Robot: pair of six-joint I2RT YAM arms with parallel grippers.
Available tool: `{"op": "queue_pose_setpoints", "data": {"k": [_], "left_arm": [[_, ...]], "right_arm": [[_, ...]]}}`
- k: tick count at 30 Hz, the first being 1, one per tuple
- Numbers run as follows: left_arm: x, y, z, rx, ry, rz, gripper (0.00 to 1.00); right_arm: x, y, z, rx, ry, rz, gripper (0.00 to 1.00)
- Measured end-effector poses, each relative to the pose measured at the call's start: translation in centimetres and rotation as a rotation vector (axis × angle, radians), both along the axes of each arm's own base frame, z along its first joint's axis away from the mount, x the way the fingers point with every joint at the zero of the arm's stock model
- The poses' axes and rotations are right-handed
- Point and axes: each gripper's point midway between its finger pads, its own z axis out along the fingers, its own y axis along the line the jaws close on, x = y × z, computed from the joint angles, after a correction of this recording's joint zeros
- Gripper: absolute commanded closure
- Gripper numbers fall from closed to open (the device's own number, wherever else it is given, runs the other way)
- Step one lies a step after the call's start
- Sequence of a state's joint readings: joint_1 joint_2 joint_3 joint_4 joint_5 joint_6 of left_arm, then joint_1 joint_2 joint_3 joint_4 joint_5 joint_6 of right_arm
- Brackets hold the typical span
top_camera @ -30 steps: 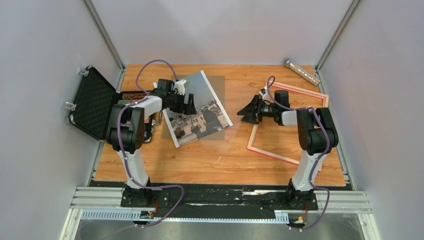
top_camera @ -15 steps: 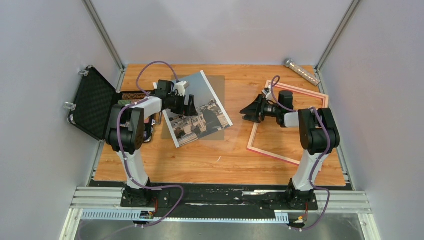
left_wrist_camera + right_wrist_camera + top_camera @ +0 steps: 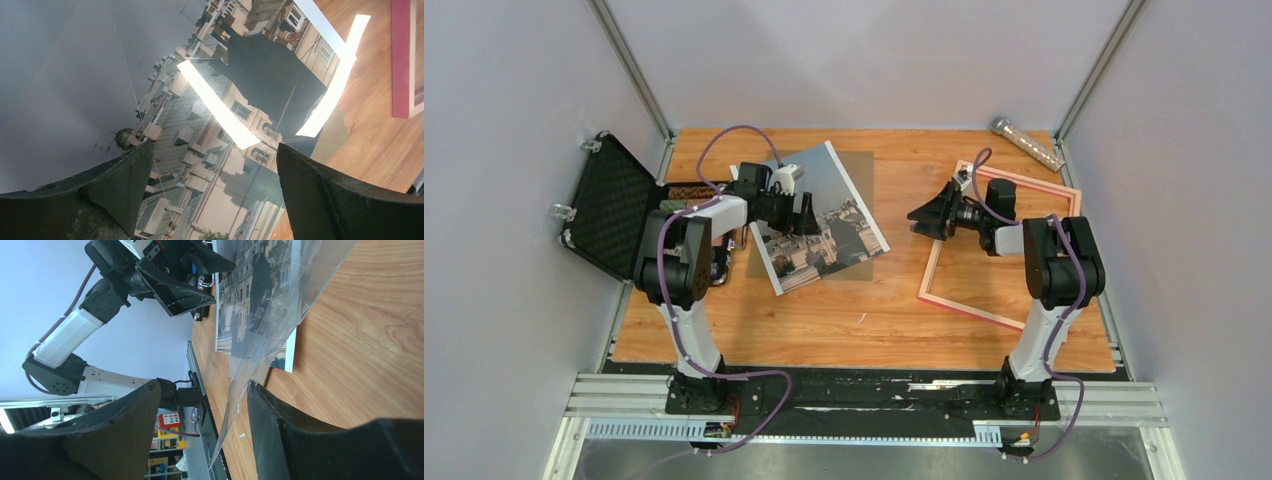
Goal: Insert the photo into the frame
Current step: Pick up the photo frame item from the photo frame.
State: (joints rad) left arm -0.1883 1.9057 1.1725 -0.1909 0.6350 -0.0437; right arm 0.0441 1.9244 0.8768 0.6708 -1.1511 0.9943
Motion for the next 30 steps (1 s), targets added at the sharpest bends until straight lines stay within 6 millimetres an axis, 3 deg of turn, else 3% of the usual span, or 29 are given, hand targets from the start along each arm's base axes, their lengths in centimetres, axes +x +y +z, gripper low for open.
{"op": "queue_pose_setpoints", "data": {"k": [17, 23, 30], "left_arm": [[-0.3, -0.6, 0.0, -0.002, -0.002, -0.018, 0.00], [-1.7, -2.4, 0.1, -0.037, 0.020, -0.077, 0.00], [-2.0, -2.7, 0.2, -0.050, 0.026, -0.089, 0.00]], "right_arm": [[1.5, 0.3, -0.5, -0.019, 0.050, -0.048, 0.37], [1.9, 1.0, -2.3, -0.070, 0.077, -0.045, 0.37], [1.6, 0.8, -3.9, -0.117, 0.122, -0.061, 0.38]]}}
